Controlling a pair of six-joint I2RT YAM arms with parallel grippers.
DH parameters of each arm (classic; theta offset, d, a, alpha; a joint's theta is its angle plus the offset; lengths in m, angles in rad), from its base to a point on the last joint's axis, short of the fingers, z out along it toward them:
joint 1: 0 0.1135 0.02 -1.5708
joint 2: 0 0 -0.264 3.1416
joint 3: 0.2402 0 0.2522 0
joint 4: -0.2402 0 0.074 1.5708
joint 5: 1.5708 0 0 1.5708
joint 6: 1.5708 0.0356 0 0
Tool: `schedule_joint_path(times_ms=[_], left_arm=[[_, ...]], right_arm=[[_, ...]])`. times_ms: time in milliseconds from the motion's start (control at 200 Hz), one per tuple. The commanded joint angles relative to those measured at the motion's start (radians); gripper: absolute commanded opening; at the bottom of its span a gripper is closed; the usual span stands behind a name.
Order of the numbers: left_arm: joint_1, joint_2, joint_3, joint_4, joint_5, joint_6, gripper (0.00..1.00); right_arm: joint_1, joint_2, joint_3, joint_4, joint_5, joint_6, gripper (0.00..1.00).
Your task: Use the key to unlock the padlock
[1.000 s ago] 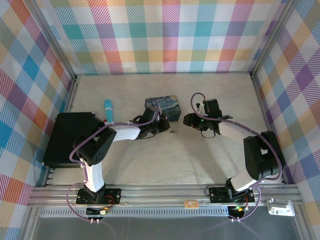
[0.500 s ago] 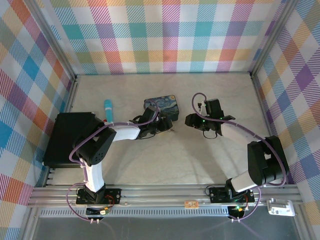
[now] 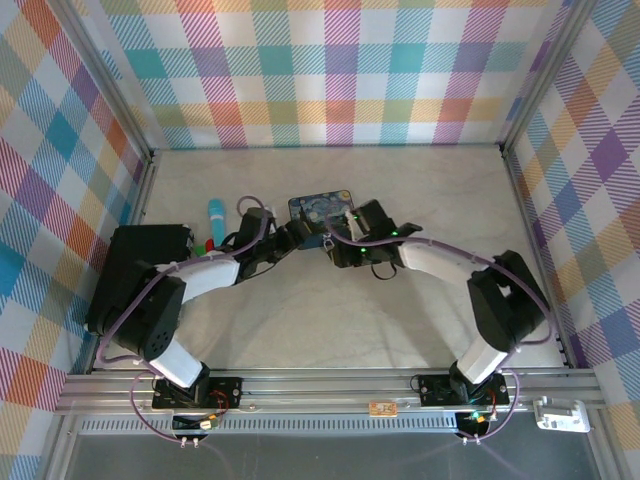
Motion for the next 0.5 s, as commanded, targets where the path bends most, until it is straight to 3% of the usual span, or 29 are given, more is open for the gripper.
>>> schedule_joint_path(times_ms=[0,200,370,495], left_arm=[[0.047,-0.073,-0.028,0.004,0.019,-0.02,0.73],[0.09,-0.118,-0.049,-0.002,0.011,-0.009,0.73],[0.099,-0.107,-0.059,0.036,0.018,-0.027,0.73],[0.103,-0.096,-0.059,0.056,0.029,-0.034,0.73]], right_arm=[[0.045,0.088,0.101,-0.133,0.141,-0.072,0.57],[0.123,0.247,0.26,-0.229,0.317,-0.113,0.63],[0.137,0.326,0.331,-0.253,0.372,-0.123,0.53],[0.137,0.346,0.345,-0.248,0.387,-0.137,0.41]])
